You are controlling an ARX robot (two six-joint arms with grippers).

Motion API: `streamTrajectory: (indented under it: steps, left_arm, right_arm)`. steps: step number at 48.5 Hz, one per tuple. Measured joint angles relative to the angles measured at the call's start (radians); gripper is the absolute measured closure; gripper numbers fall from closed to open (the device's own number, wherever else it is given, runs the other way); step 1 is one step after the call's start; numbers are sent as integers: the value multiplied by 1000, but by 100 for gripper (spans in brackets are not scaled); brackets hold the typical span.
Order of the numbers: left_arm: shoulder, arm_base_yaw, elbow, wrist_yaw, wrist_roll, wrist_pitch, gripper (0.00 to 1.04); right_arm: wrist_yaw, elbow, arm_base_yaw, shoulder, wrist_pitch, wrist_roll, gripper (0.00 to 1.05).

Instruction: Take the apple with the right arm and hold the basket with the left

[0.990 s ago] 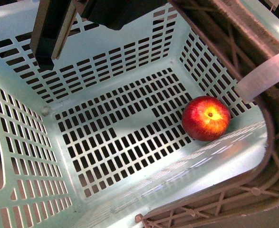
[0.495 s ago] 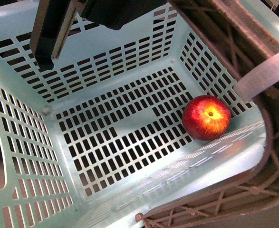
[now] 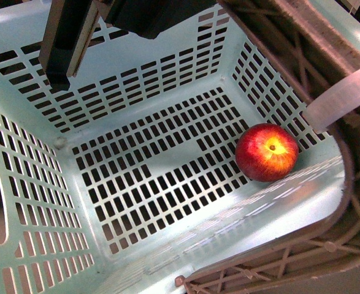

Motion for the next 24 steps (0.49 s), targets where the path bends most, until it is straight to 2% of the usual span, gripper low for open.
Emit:
streamTrajectory:
  steps: [17, 24]
  left_arm:
    - [0, 0, 0, 0, 0, 0, 99]
    - [0, -1, 0, -12, 0, -1, 99]
  right_arm:
    - [0, 0, 0, 0, 0, 0, 8]
    - [0, 0, 0, 0, 0, 0, 9]
